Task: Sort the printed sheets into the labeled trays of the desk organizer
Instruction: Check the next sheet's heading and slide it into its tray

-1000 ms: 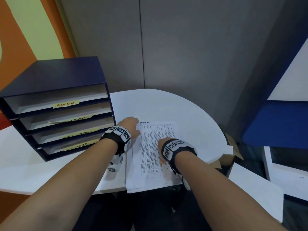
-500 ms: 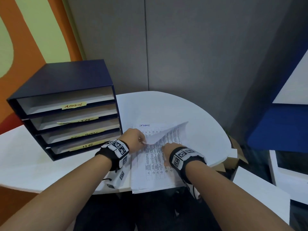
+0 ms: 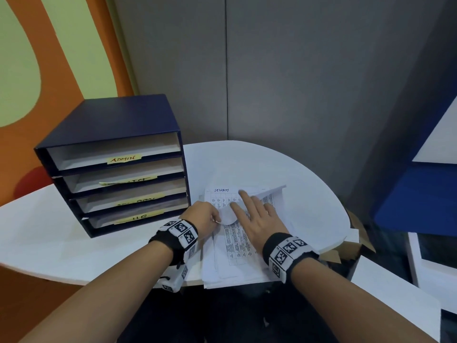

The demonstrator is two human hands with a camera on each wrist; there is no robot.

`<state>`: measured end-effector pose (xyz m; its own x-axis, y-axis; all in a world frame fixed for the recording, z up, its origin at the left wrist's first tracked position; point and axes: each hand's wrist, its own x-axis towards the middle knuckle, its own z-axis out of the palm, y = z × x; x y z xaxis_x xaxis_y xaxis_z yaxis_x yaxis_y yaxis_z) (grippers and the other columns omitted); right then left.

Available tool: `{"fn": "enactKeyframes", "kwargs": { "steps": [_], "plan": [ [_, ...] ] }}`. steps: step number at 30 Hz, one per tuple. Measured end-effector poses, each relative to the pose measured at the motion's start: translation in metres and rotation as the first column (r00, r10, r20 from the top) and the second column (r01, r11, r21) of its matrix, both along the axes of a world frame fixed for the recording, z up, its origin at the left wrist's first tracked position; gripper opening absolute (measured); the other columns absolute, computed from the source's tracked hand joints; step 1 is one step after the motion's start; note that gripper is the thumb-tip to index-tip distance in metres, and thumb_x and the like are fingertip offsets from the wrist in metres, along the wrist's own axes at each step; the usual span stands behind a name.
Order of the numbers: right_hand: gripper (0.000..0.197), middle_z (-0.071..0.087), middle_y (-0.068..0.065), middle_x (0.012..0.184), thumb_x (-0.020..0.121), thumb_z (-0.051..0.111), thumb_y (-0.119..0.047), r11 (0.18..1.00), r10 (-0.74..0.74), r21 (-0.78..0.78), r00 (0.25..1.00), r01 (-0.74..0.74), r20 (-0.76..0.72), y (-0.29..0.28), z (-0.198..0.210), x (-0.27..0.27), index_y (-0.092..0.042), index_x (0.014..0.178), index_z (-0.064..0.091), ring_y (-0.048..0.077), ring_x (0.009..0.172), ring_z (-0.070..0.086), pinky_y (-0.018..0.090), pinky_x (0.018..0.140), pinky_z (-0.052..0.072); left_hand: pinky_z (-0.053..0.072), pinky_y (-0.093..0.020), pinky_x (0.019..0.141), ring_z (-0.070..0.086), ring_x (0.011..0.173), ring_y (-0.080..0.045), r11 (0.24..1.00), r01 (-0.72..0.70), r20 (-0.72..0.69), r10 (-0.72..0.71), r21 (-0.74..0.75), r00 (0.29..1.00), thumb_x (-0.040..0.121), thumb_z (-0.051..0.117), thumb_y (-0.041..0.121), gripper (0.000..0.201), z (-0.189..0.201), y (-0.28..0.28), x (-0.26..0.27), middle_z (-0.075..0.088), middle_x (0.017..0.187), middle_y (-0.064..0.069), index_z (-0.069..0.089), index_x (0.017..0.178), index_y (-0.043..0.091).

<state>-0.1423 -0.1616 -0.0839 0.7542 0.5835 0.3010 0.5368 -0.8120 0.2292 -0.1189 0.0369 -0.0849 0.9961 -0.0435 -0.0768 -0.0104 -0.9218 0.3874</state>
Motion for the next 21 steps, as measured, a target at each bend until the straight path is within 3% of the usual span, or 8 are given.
{"fn": "enactKeyframes", "kwargs": {
  "steps": [2, 3, 4, 7, 9, 14, 18, 21],
  "plan": [
    [0.077, 0.007, 0.013, 0.161, 0.078, 0.008, 0.000, 0.999, -0.030, -0.025, 0.985, 0.027, -0.171, -0.001, 0.005, 0.005, -0.012, 0.154, 0.012, 0.032, 0.147, 0.013, 0.053, 0.111, 0.026, 0.056, -0.028, 0.085, 0.069, 0.095, -0.017, 1.000, 0.010, 0.006, -0.010, -0.016, 1.000, 0.083, 0.071, 0.021, 0.016, 0.003, -0.001, 0.000, 0.073, 0.105, 0.002, 0.076, 0.097, 0.025],
    [0.074, -0.003, 0.008, 0.162, 0.083, 0.012, -0.001, 0.999, -0.038, -0.042, 0.963, 0.028, -0.266, -0.001, 0.006, 0.007, -0.013, 0.154, -0.001, 0.028, 0.149, -0.001, 0.053, 0.116, 0.014, 0.056, -0.029, 0.086, 0.069, 0.096, -0.016, 1.000, 0.014, 0.003, -0.014, -0.023, 1.000, 0.083, 0.072, 0.019, 0.015, 0.005, 0.000, 0.000, 0.073, 0.104, 0.002, 0.076, 0.096, 0.024],
    [0.072, -0.001, 0.006, 0.162, 0.088, 0.021, -0.002, 0.997, -0.053, -0.073, 0.947, 0.031, -0.317, 0.000, 0.006, 0.009, -0.012, 0.154, -0.006, 0.026, 0.149, -0.003, 0.052, 0.117, 0.006, 0.056, -0.029, 0.086, 0.069, 0.096, -0.016, 0.999, 0.021, -0.003, -0.021, -0.027, 1.000, 0.082, 0.072, 0.016, 0.015, 0.007, 0.001, 0.000, 0.073, 0.103, 0.002, 0.076, 0.095, 0.022],
    [0.075, 0.026, 0.010, 0.153, 0.090, 0.044, -0.007, 0.989, -0.069, -0.149, 0.943, 0.021, -0.325, 0.000, -0.001, 0.012, -0.006, 0.153, 0.003, 0.025, 0.143, 0.023, 0.052, 0.115, 0.003, 0.057, -0.033, 0.089, 0.069, 0.100, -0.016, 0.997, 0.077, -0.086, -0.079, -0.023, 0.993, 0.079, 0.065, -0.005, 0.031, 0.011, 0.009, 0.004, 0.073, 0.104, 0.003, 0.075, 0.074, 0.024],
    [0.073, 0.033, 0.012, 0.148, 0.088, 0.050, -0.009, 0.978, -0.080, -0.207, 0.944, 0.012, -0.321, 0.000, -0.004, 0.009, -0.004, 0.150, 0.012, 0.027, 0.135, 0.034, 0.053, 0.114, 0.005, 0.057, -0.035, 0.090, 0.066, 0.104, -0.013, 0.995, 0.095, -0.100, -0.097, -0.016, 0.990, 0.075, 0.063, -0.010, 0.043, 0.016, 0.014, 0.010, 0.071, 0.112, 0.004, 0.070, 0.067, 0.031],
    [0.073, 0.023, 0.016, 0.150, 0.089, 0.047, -0.013, 0.978, -0.077, -0.209, 0.947, 0.010, -0.312, 0.002, -0.004, 0.004, -0.002, 0.151, 0.009, 0.034, 0.135, 0.028, 0.053, 0.113, 0.010, 0.052, -0.025, 0.082, 0.064, 0.100, -0.012, 0.996, 0.036, -0.057, -0.040, -0.081, 0.998, 0.084, 0.051, -0.005, 0.038, 0.030, 0.013, 0.029, 0.065, 0.106, 0.007, 0.072, 0.100, 0.022],
    [0.083, 0.028, 0.017, 0.142, 0.082, 0.057, -0.021, 0.972, -0.177, -0.202, 0.943, 0.122, -0.283, 0.004, -0.001, 0.017, -0.002, 0.149, 0.012, 0.034, 0.130, 0.029, 0.051, 0.112, 0.016, 0.049, -0.016, 0.070, 0.067, 0.088, -0.006, 0.990, 0.094, -0.146, -0.109, -0.107, 0.983, 0.086, 0.058, 0.008, 0.024, 0.028, 0.001, 0.041, 0.073, 0.096, 0.009, 0.071, 0.094, 0.027],
    [0.066, 0.017, 0.018, 0.152, 0.083, 0.054, -0.017, 0.970, -0.227, -0.157, 0.930, 0.188, -0.288, 0.002, 0.004, 0.037, -0.010, 0.143, 0.030, 0.035, 0.141, 0.014, 0.050, 0.113, 0.011, 0.048, -0.016, 0.066, 0.065, 0.079, -0.005, 0.984, 0.163, -0.163, -0.172, -0.069, 0.972, 0.083, 0.068, 0.024, 0.014, 0.028, -0.008, 0.047, 0.070, 0.085, 0.013, 0.076, 0.094, 0.026]
  ]
}}
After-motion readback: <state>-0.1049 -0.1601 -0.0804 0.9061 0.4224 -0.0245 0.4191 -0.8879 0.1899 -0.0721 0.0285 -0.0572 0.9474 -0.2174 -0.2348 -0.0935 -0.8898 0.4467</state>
